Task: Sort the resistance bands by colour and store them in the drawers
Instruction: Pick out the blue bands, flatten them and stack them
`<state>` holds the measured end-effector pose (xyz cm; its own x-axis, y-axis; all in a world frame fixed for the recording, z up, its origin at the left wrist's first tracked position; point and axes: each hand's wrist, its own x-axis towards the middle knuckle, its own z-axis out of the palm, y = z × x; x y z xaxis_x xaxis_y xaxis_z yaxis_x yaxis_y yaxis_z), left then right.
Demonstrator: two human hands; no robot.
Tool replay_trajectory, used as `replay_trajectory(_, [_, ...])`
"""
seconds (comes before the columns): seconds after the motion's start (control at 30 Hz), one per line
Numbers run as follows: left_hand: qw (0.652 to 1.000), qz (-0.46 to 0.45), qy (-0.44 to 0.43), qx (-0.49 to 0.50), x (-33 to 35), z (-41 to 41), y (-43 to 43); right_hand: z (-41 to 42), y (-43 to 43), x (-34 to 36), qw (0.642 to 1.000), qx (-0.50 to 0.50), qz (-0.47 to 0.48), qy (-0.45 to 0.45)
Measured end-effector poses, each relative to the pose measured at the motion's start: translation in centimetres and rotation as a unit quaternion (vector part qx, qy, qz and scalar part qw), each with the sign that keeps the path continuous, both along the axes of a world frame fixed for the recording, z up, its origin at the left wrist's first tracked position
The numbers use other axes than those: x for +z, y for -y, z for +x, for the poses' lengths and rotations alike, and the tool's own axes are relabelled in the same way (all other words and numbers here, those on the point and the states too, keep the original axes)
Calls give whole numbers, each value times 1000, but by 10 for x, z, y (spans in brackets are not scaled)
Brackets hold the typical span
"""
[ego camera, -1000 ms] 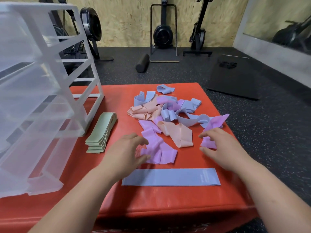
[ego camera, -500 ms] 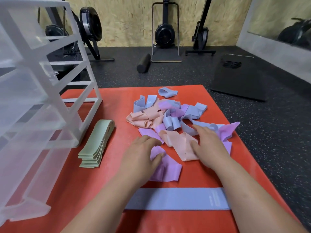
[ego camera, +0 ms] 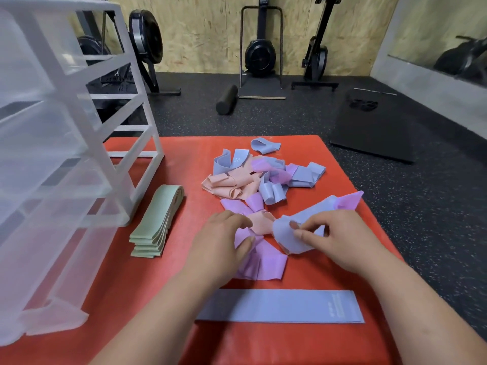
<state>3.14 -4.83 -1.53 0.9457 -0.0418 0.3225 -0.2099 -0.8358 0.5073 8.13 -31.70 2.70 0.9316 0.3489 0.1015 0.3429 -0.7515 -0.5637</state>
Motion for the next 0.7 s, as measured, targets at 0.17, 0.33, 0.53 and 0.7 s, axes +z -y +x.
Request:
replay_trajectory(0.17, [1000, 0, 0, 0, 1, -3, -1, 7, 10, 0, 990, -117, 50, 59])
replay_trajectory(0.33, [1000, 14, -11, -3, -2, -3, -2, 17, -3, -26, 993, -116, -4, 34])
replay_trajectory(0.53, [1000, 18, -19, -5, -4, 0, 3, 23, -24, -33, 991, -118, 12, -55])
replay_trajectory(0.7, [1000, 17, -12, -16, -10, 0, 6, 25, -30, -34, 990, -125, 50, -42])
